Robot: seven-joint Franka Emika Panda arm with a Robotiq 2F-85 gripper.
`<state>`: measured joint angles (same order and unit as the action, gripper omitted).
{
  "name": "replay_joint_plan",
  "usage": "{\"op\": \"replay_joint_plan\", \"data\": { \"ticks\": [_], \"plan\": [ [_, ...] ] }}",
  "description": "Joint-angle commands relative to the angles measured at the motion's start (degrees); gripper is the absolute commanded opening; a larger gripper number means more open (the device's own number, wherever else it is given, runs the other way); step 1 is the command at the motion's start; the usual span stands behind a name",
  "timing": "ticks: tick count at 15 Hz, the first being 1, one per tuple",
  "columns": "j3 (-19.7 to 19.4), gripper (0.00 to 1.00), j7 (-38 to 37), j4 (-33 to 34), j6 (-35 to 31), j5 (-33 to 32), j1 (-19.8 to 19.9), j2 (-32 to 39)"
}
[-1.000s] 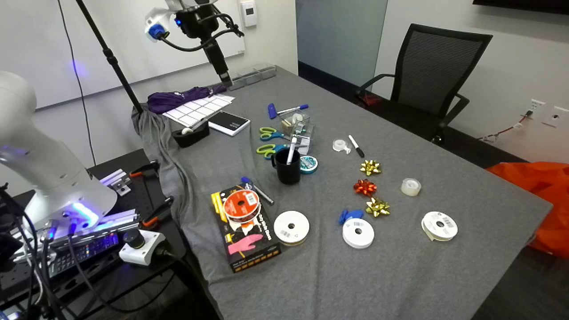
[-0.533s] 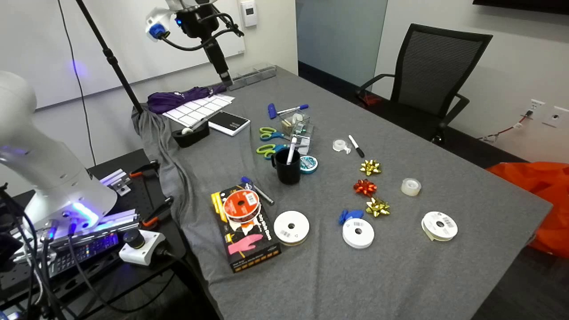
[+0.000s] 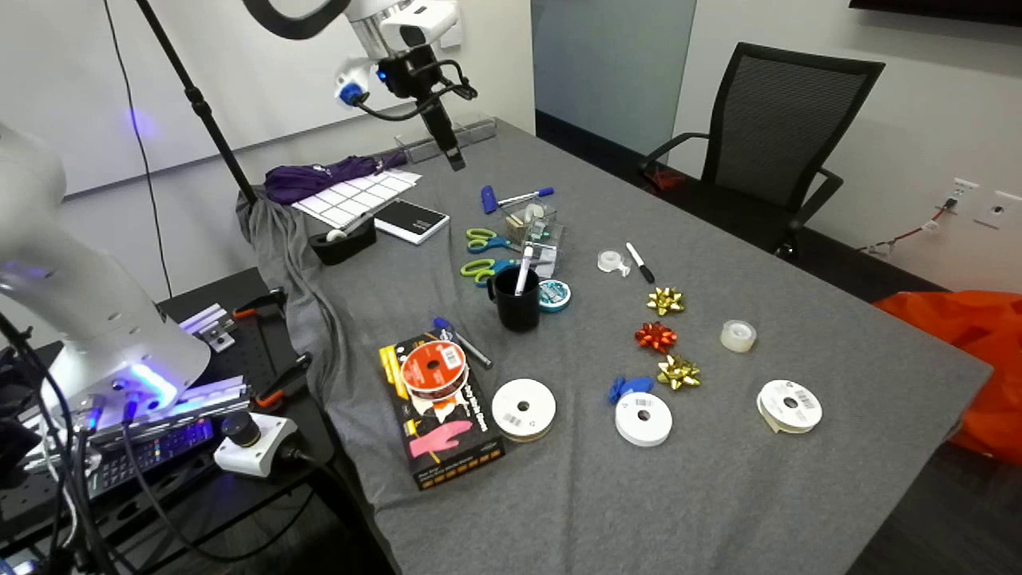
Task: Push the right transparent bowl upright
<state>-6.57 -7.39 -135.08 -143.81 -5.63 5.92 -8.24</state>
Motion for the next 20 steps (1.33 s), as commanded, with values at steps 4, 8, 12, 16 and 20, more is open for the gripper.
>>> {"op": "replay_joint_plan", "data": {
  "ticks": [4,8,12,16,20],
  "plan": [
    [0.5,1.00,-18.4,14.9,-2.5,-14.9,-0.9,18.2],
    [-2.3,1.00,-24.3,22.8,2.8,-23.5,-4.7,25.0],
    [-0.9,1.00,-11.8,23.8,2.6,-19.5,-4.4,27.0],
    [-0.5,1.00,1.9,22.1,1.4,-19.1,-3.7,26.2],
    [-1.0,1.00,13.6,21.8,-0.8,-21.9,-2.7,26.1]
  ]
}}
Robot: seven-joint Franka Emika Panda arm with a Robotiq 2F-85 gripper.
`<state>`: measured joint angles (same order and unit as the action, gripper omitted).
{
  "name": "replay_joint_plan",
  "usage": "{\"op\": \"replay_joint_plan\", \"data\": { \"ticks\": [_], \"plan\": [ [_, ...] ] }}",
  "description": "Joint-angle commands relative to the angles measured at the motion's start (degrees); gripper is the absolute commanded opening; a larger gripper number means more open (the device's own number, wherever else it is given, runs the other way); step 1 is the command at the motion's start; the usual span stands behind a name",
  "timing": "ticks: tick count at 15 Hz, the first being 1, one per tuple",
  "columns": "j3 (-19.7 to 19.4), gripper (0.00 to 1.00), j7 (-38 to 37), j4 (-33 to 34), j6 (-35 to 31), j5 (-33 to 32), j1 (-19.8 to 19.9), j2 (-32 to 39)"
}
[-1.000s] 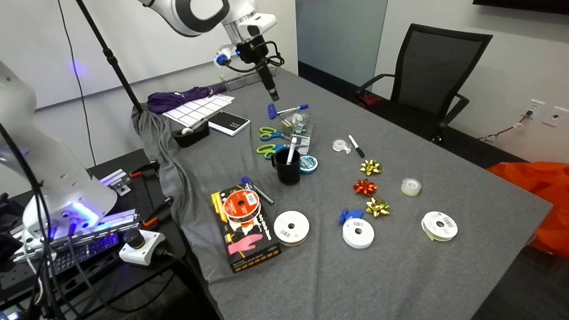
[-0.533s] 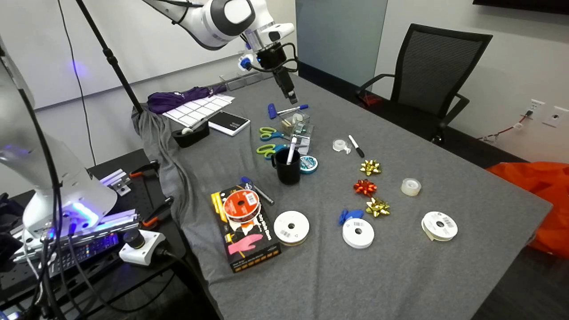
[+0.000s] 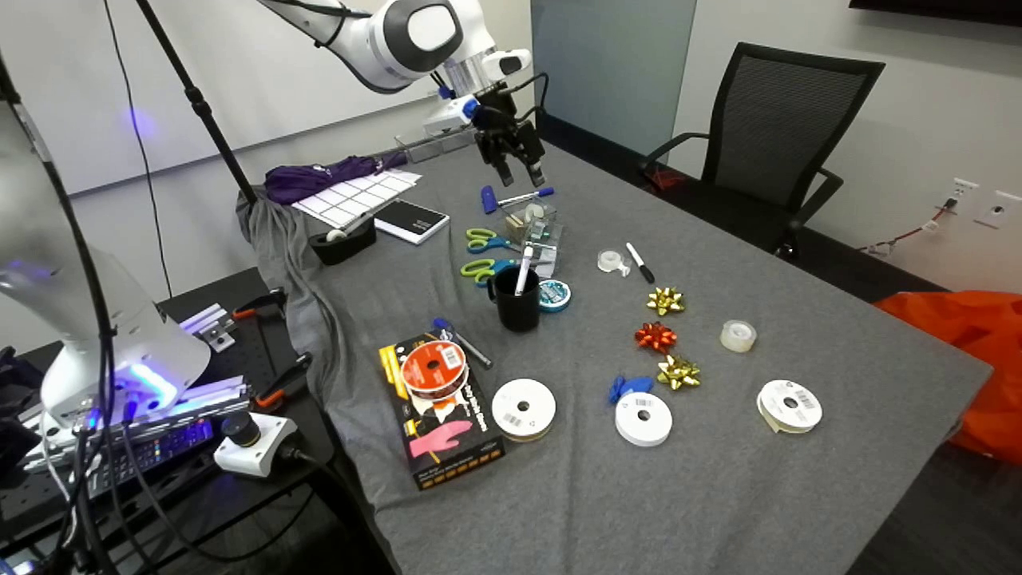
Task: Push the right transparent bowl upright
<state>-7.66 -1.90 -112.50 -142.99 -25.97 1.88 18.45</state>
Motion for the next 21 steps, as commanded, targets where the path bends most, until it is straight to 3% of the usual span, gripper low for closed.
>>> {"op": "replay_joint_plan", "data": {
  "ticks": [1,8,14,17,21],
  "plan": [
    [-0.2,1.00,2.9,0.1,-0.1,-0.2,0.1,0.0],
    [-0.2,1.00,6.9,0.1,-0.5,-0.6,0.6,0.0],
    [-0.9,1.00,12.2,-3.4,-22.3,-3.4,2.6,6.7],
    [-0.3,1.00,17.3,-3.7,-28.3,-2.2,3.7,11.5],
    [3.8,1.00,22.9,-5.0,-32.6,0.6,7.0,15.3]
  ]
}}
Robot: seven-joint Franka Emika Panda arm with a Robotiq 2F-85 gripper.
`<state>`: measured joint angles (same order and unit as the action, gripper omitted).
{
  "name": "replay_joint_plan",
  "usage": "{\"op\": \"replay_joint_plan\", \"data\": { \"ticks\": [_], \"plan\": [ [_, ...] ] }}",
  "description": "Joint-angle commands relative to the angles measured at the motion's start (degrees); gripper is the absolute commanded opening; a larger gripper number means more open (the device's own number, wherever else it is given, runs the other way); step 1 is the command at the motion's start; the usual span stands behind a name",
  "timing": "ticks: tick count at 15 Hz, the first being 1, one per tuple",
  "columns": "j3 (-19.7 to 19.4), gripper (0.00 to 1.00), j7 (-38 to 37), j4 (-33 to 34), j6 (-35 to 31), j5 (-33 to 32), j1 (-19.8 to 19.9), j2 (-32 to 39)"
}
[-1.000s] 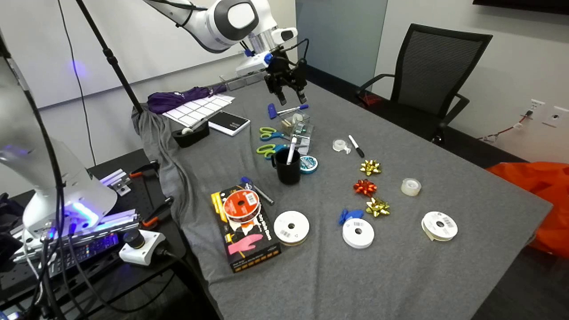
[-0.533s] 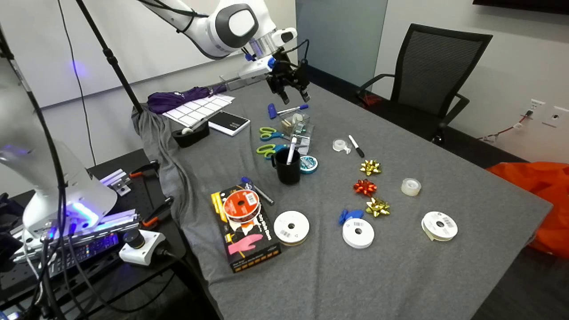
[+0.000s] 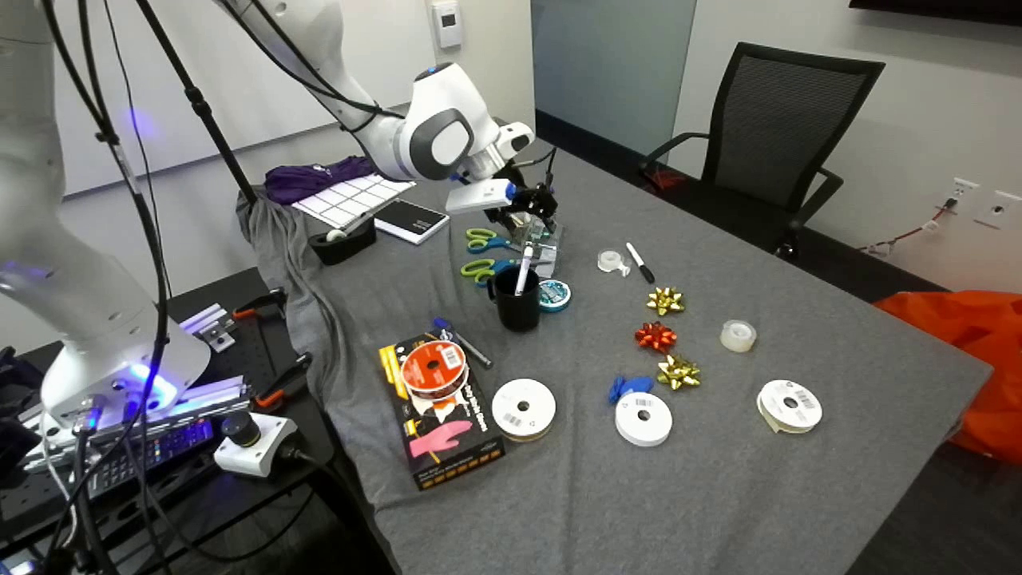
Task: Push the right transparent bowl upright
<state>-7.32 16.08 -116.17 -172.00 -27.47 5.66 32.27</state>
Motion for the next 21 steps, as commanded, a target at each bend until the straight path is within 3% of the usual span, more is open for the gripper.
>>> {"op": "replay_joint_plan", "data": {
  "ticks": [1,6,10,12,15,16,18,21],
  "plan": [
    [4.5,1.00,5.8,-1.6,-4.3,2.5,4.0,2.0],
    [6.0,1.00,7.2,-1.4,-7.4,3.4,5.2,3.7],
    [3.1,1.00,6.0,-0.7,-11.2,2.5,3.5,3.9],
    [-1.1,1.00,5.0,-0.4,-14.0,1.9,0.7,4.2],
    [-12.0,0.97,3.0,0.7,-20.4,1.8,-7.5,6.2],
    [-15.5,0.74,3.1,1.1,-22.3,3.0,-10.3,7.3],
    [-22.9,0.69,3.3,1.7,-26.1,6.1,-16.5,10.4],
    [-29.2,0.48,3.3,1.9,-28.7,11.9,-22.7,14.7]
  ]
}}
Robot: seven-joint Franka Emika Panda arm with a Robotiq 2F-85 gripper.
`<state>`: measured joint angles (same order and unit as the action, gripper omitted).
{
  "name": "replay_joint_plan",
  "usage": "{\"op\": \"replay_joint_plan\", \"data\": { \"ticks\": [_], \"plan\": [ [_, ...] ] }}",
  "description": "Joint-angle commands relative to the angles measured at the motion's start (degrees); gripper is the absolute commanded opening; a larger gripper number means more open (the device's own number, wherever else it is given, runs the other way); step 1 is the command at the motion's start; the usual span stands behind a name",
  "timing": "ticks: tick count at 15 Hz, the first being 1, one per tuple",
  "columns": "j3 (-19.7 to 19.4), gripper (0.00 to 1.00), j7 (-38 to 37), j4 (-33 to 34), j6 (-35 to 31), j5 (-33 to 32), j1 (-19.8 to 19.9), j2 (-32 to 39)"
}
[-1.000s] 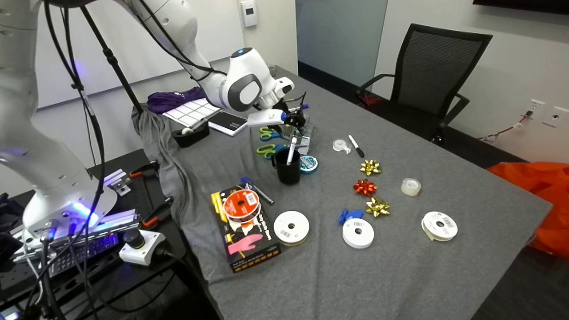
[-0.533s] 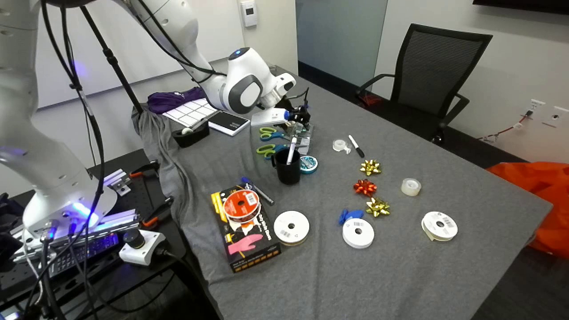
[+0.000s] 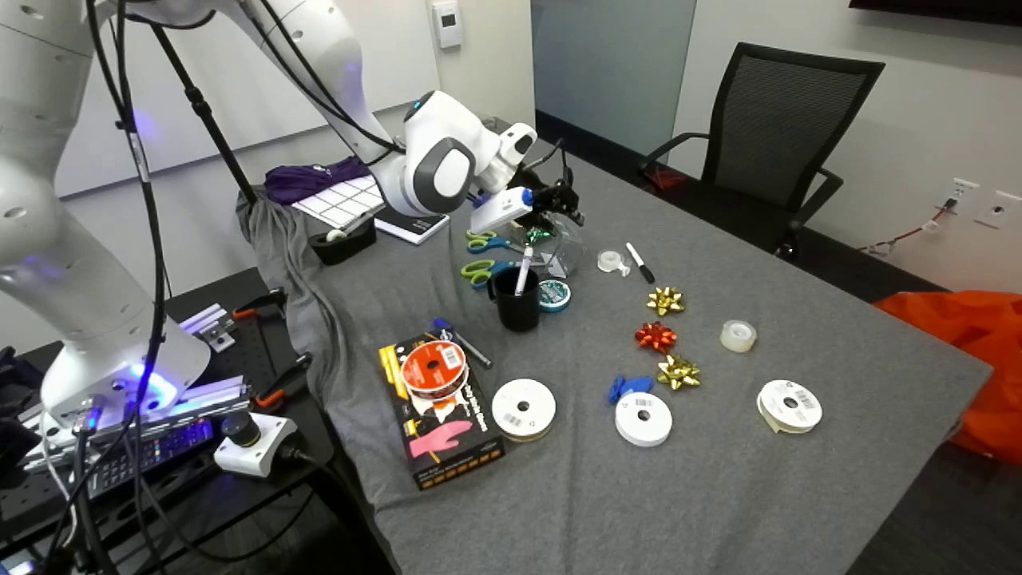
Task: Push the right transparent bowl upright
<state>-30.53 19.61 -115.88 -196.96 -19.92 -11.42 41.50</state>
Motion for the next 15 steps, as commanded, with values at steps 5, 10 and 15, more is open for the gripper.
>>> {"op": "replay_joint_plan", "data": {
  "ticks": [5,10,15],
  "plan": [
    [-7.6,0.12,1.3,5.9,-0.8,12.8,-8.9,10.6],
    [-9.2,0.00,0.2,8.3,-0.9,16.7,-10.6,15.6],
    [-9.2,0.27,0.4,7.8,-0.6,16.4,-10.6,15.6]
  ]
}}
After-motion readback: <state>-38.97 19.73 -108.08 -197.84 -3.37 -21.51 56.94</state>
